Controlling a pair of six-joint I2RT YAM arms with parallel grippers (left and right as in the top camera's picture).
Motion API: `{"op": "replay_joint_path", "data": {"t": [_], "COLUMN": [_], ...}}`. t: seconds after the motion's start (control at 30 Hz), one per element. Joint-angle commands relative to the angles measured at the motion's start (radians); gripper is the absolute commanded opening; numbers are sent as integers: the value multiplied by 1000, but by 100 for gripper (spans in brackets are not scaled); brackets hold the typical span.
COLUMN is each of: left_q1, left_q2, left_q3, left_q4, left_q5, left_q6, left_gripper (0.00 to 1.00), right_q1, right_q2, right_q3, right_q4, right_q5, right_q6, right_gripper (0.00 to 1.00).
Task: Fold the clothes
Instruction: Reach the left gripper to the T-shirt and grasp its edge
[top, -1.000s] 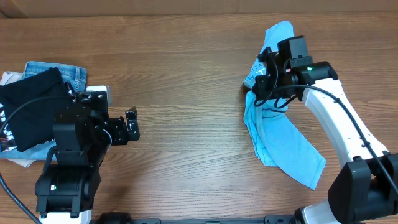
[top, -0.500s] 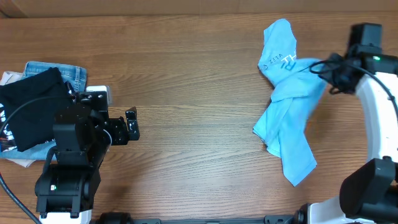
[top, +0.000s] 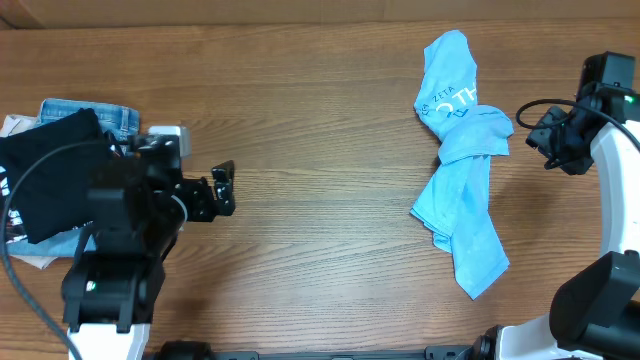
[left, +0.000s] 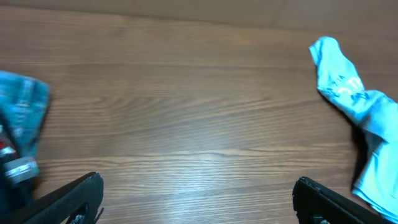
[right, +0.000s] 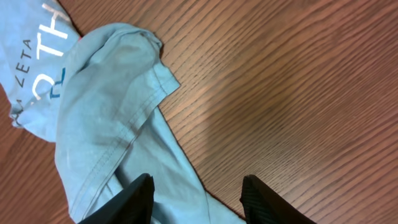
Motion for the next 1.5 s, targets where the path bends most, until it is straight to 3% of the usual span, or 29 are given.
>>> {"op": "replay_joint_path", "data": {"t": [0.0, 0.17, 0.43, 0.6, 0.9, 1.13, 1.4, 1.47], "left_q1": [-73, -266, -527, -625, -702, -712, -735, -744], "left_q2": [58, 212, 552, 801, 1134, 1241, 1290, 1291], "left_q3": [26, 26, 38, 182, 482, 508, 508, 508], "left_q4": [14, 104, 409, 416, 362, 408, 502, 508], "left_q5": [44, 25, 48, 111, 214, 222, 249, 244], "left_q6": [-16, -16, -90, -98, -100, -166, -174, -173], "left_gripper": [100, 100, 100, 100, 100, 89, 84, 75], "right_q1": [-58, -148, -226, -226, -226, -226, -226, -226], "right_q2": [-23, -23, -23, -23, -23, -23, -23, -23], "right_q3": [-4, -4, -4, -4, -4, -4, -4, -4], "right_q4": [3, -17, -51, -64, -68, -67, -67, -67], "right_q5": [-49, -109, -150, -151, -151, -154, -154, -154], "right_q6": [14, 16, 16, 16, 16, 16, 16, 16], "right_gripper": [50, 51, 51, 51, 52, 52, 52, 51]}}
